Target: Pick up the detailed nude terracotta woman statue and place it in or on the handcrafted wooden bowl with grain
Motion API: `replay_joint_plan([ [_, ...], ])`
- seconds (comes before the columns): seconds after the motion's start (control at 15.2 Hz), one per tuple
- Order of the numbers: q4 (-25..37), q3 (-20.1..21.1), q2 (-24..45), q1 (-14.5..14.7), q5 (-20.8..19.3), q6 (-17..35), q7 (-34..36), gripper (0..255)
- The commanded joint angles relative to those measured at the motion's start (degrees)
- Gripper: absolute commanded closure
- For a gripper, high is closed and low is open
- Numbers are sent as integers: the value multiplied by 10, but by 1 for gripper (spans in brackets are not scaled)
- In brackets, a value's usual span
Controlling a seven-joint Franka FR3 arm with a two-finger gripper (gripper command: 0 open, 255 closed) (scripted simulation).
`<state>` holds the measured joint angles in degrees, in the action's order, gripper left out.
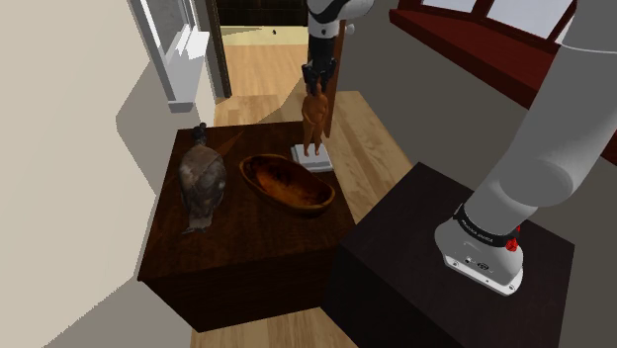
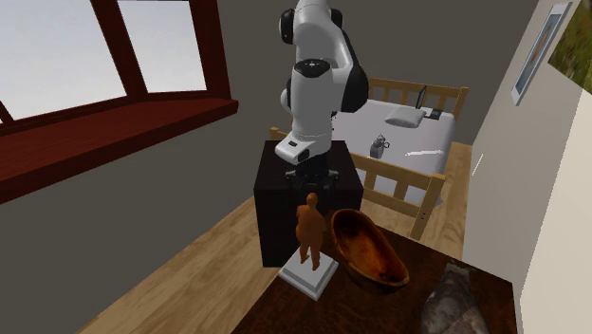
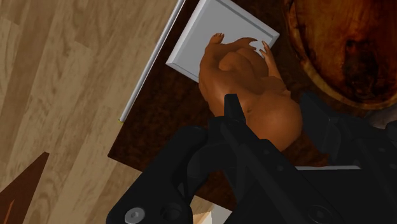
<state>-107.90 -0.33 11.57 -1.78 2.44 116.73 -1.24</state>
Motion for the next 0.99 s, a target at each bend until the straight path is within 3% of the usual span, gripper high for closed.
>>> replay_joint_plan([
  [0.0, 8, 0, -5, 0, 0, -12, 0, 255],
  [0.92, 84, 0, -30, 0, -2, -113, 4, 255],
])
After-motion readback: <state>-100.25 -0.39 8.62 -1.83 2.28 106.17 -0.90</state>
